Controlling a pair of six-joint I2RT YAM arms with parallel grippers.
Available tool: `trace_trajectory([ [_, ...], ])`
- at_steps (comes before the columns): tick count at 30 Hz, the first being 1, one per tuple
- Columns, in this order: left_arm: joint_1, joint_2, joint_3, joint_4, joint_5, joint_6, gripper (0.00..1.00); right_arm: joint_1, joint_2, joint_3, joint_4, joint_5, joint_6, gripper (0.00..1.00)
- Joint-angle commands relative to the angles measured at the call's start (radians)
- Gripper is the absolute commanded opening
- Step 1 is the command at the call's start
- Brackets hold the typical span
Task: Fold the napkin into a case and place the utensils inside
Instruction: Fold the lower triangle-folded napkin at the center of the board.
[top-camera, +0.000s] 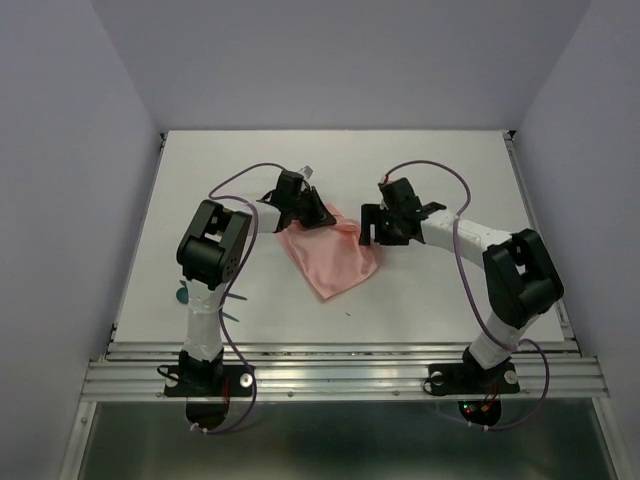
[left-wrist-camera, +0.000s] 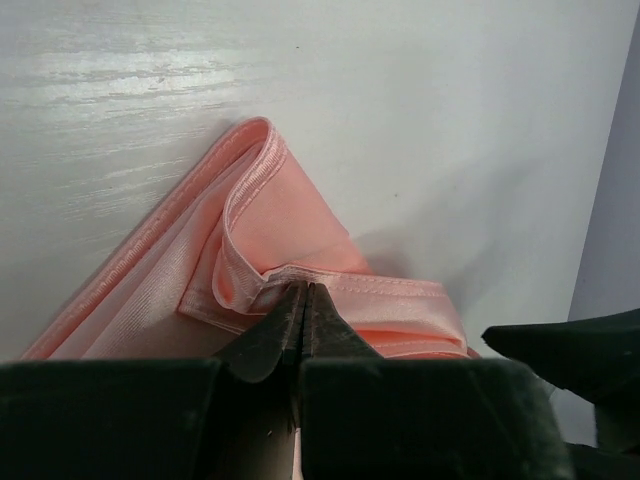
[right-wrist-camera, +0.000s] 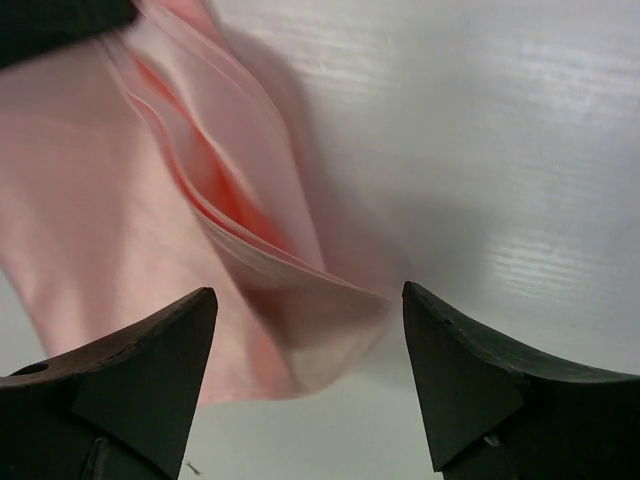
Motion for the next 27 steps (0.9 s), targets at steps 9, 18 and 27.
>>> trace_trajectory([
  [9, 0.013, 0.057, -0.013, -0.169, -0.011, 0.097, 0.06, -0.011, -0.117, -0.282, 0.241, -0.158, 0.100, 0.87],
  [18, 0.013, 0.057, -0.019, -0.169, -0.008, 0.100, 0.06, -0.011, -0.099, -0.375, 0.392, -0.132, 0.347, 0.46],
  [27, 0.013, 0.066, -0.020, -0.168, -0.005, 0.103, 0.06, -0.011, -0.077, -0.280, 0.275, 0.037, 0.260, 0.54],
])
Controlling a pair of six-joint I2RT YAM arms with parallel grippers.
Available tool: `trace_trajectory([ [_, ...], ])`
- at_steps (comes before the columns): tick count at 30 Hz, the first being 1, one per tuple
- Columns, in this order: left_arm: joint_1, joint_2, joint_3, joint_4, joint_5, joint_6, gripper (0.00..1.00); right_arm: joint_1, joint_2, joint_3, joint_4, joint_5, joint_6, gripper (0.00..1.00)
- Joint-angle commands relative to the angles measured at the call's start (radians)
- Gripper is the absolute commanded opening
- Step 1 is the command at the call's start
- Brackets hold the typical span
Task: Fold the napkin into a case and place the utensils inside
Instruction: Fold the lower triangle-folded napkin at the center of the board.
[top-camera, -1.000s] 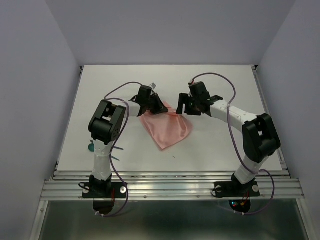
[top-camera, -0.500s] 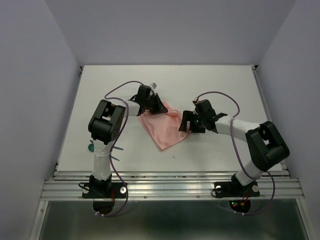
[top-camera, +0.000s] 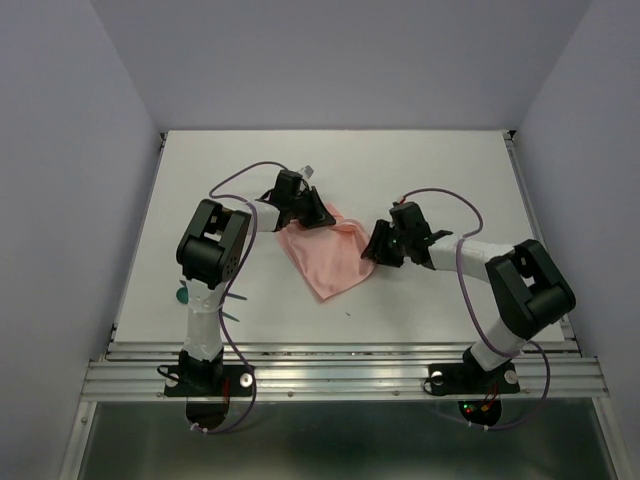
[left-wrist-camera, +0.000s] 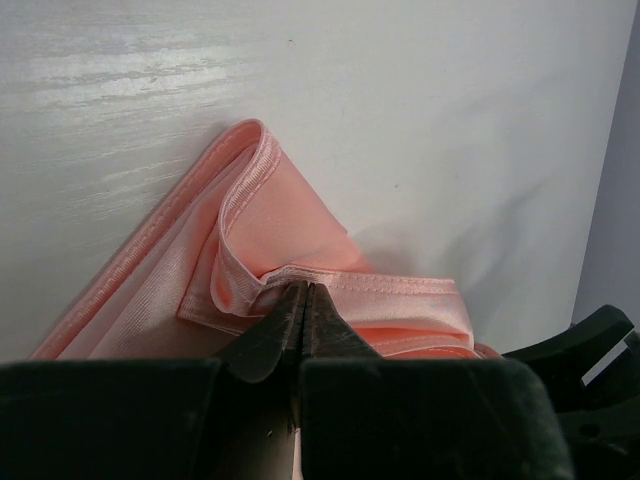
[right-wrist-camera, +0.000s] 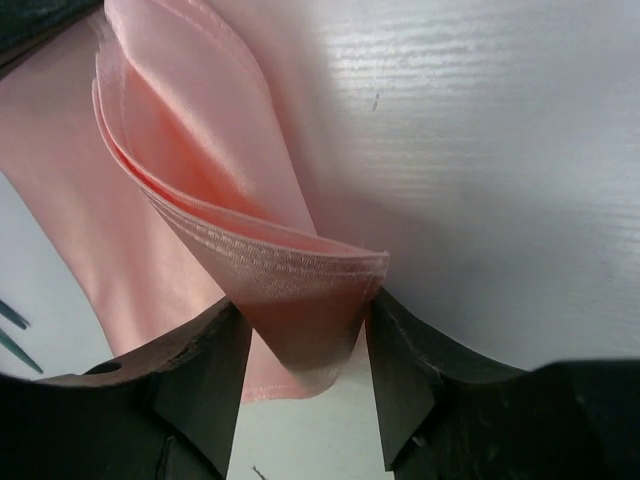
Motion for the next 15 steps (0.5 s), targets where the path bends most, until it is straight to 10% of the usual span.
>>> trace_trajectory([
  [1, 0.008, 0.062, -0.027, -0.159, -0.045, 0.057, 0.05, -0.005, 0.019, 0.062, -0.027, 0.104, -0.030, 0.57],
  [8, 0.008, 0.071, -0.004, -0.183, -0.043, 0.078, 0.05, -0.005, 0.074, 0.155, -0.105, 0.181, -0.145, 0.74],
  [15, 0.008, 0.086, 0.007, -0.188, -0.037, 0.078, 0.05, -0.005, 0.096, 0.206, -0.113, 0.140, -0.228, 0.27],
])
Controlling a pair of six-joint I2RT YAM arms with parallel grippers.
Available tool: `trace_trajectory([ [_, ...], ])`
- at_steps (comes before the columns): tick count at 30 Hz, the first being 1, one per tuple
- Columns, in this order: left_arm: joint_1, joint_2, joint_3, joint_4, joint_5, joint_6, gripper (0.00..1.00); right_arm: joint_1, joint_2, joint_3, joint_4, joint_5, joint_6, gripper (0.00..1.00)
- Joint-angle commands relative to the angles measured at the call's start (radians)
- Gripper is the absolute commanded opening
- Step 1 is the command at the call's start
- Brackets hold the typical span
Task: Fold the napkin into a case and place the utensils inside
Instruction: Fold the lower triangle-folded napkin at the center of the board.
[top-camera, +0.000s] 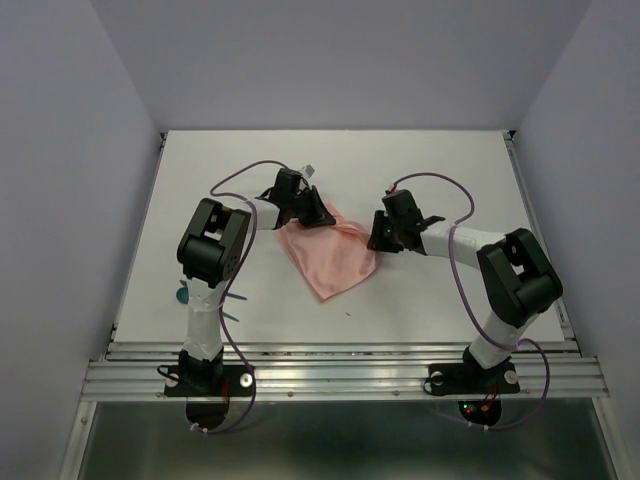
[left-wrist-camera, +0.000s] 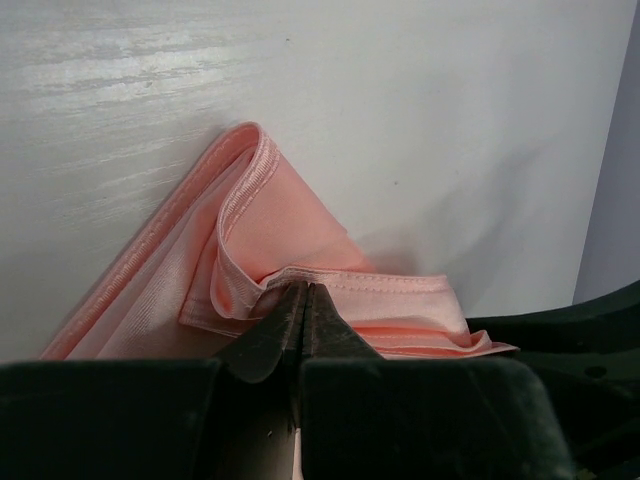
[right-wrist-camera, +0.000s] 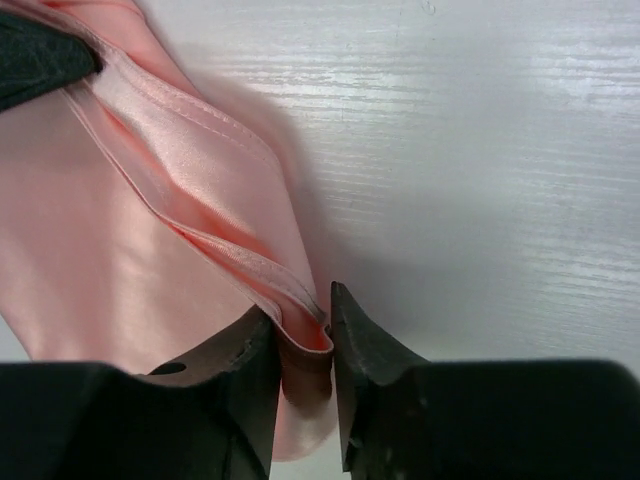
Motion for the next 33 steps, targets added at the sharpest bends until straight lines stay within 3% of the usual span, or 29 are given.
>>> trace_trajectory([
  [1, 0.003, 0.074, -0.019, -0.156, -0.062, 0.060, 0.05, -0.005, -0.004, 0.041, -0.013, 0.007, -0.086, 0.22],
  [3, 0.003, 0.077, -0.021, -0.156, -0.062, 0.059, 0.05, -0.005, -0.018, 0.049, -0.013, 0.012, -0.101, 0.06],
  [5, 0.003, 0.076, -0.021, -0.157, -0.063, 0.059, 0.05, 0.026, -0.038, 0.057, -0.018, 0.050, -0.121, 0.01],
  [11, 0.004, 0.076, -0.012, -0.168, -0.066, 0.065, 0.05, 0.133, -0.035, 0.118, -0.122, 0.237, -0.178, 0.01],
  [23, 0.006, 0.091, -0.010, -0.170, -0.060, 0.069, 0.05, 0.377, 0.097, 0.213, -0.314, 0.856, -0.196, 0.01],
  [33, 0.006, 0.094, -0.009, -0.171, -0.057, 0.071, 0.05, 0.495, 0.186, 0.313, -0.441, 1.108, -0.169, 0.01],
])
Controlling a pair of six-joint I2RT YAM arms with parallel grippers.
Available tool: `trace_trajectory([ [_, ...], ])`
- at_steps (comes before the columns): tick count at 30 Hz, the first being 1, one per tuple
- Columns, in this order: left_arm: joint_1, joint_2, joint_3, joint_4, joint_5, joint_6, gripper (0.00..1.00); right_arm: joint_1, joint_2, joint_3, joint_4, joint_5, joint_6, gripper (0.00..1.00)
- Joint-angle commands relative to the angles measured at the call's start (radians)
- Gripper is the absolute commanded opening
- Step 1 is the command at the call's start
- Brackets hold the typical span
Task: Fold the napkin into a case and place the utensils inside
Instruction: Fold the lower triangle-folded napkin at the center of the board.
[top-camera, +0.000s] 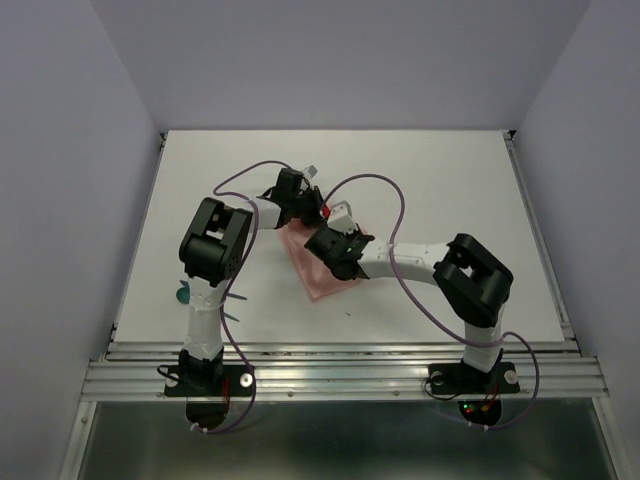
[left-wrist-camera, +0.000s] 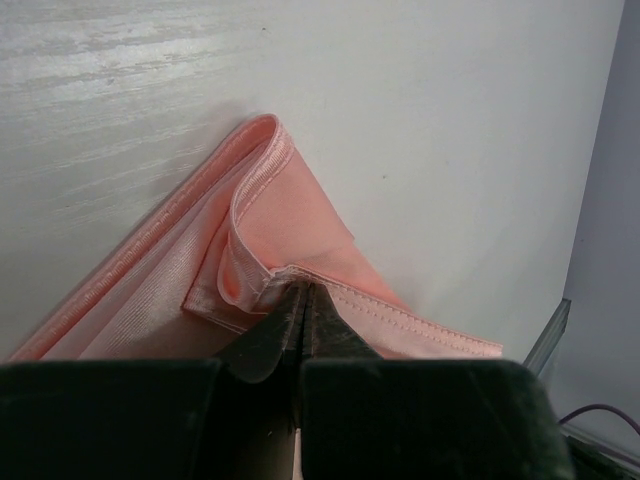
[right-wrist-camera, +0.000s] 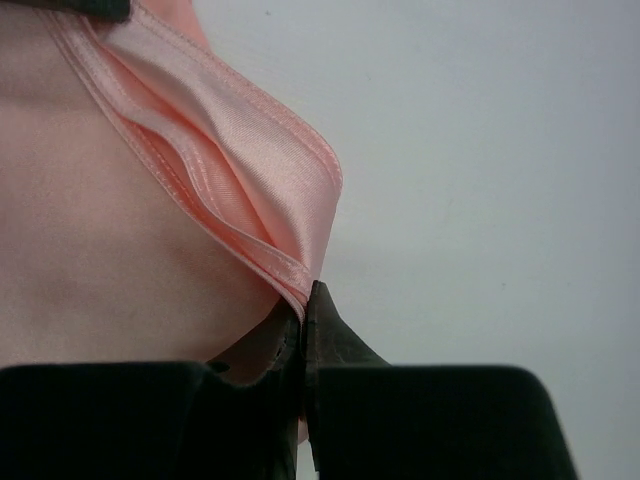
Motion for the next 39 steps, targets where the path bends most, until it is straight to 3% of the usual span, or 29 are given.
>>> trace_trajectory([
  [1, 0.004, 0.075, -0.028, -0.165, -0.094, 0.068, 0.05, 0.036, 0.013, 0.065, -0.110, 0.220, 0.021, 0.01],
  [4, 0.004, 0.080, -0.028, -0.163, -0.090, 0.070, 0.05, 0.070, 0.042, 0.100, -0.173, 0.321, 0.051, 0.01],
  [6, 0.004, 0.083, -0.028, -0.163, -0.086, 0.068, 0.05, 0.082, 0.075, 0.122, -0.207, 0.349, 0.094, 0.06],
  [9, 0.002, 0.089, -0.027, -0.158, -0.080, 0.068, 0.05, 0.110, 0.092, 0.126, -0.216, 0.304, 0.109, 0.21],
  [10, 0.004, 0.091, -0.027, -0.158, -0.078, 0.068, 0.05, 0.110, 0.092, 0.120, -0.205, 0.281, 0.110, 0.39],
  [11, 0.004, 0.092, -0.027, -0.158, -0.078, 0.068, 0.05, 0.124, 0.089, 0.110, -0.205, 0.263, 0.113, 0.50],
  [15, 0.002, 0.097, -0.025, -0.158, -0.074, 0.068, 0.05, 0.124, 0.036, 0.068, -0.191, 0.183, 0.142, 0.71],
  [17, 0.002, 0.097, -0.024, -0.158, -0.074, 0.068, 0.05, 0.124, 0.010, 0.051, -0.179, 0.162, 0.143, 0.75],
  [24, 0.002, 0.097, -0.025, -0.162, -0.077, 0.070, 0.05, 0.046, -0.191, -0.028, -0.070, -0.111, 0.137, 0.77],
  [27, 0.002, 0.098, -0.025, -0.162, -0.077, 0.070, 0.05, -0.089, -0.331, -0.110, 0.032, -0.275, 0.152, 0.77],
  [29, 0.002, 0.098, -0.022, -0.163, -0.077, 0.071, 0.05, -0.230, -0.406, -0.175, 0.103, -0.487, 0.177, 0.76],
  [33, 0.002, 0.101, -0.019, -0.166, -0.077, 0.070, 0.05, -0.427, -0.414, -0.237, 0.180, -0.838, 0.223, 0.74],
  [36, 0.002, 0.101, -0.017, -0.166, -0.077, 0.071, 0.05, -0.520, -0.383, -0.249, 0.220, -1.000, 0.254, 0.73],
  [39, 0.002, 0.101, -0.021, -0.168, -0.078, 0.073, 0.05, -0.563, -0.280, -0.222, 0.267, -1.065, 0.228, 0.73],
])
